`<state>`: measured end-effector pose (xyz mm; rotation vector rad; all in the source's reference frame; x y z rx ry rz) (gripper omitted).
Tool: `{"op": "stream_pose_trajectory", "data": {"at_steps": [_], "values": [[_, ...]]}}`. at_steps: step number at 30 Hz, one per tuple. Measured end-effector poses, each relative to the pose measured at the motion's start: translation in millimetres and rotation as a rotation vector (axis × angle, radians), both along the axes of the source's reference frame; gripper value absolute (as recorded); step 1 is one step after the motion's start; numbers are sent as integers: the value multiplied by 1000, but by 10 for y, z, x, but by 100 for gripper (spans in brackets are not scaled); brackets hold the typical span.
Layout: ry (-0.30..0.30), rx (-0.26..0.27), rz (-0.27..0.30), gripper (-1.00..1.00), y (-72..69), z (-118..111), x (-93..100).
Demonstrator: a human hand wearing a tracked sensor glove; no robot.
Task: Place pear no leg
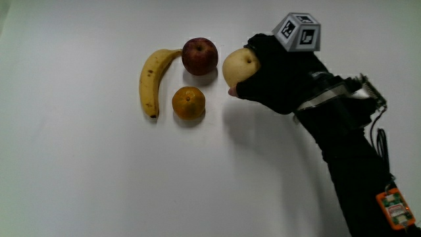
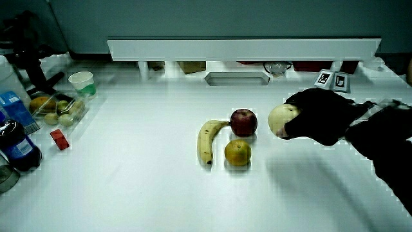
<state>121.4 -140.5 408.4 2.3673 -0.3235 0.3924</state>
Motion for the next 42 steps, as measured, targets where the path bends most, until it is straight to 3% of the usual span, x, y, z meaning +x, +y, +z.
{"op": "stream_pose_trajectory", "data": {"at_steps": [7,8,10,13,23,26,28,30,33,38,42], "values": [[45,-27,-7,0,43,217,-147],[31,-31,-6,0,56,221,-165],[62,-48,-5,0,61,314,-180],[61,-72,7,0,79,429,-192],[112,-111,5,0,137,630,-254],[109,-112,29,0,129,642,-233],[130,-146,34,0,111,694,-215],[85,-177,37,0,118,657,-215],[117,-197,43,0,125,722,-199],[115,-218,40,-42,140,753,-167],[86,-202,27,-75,148,677,-125]]}}
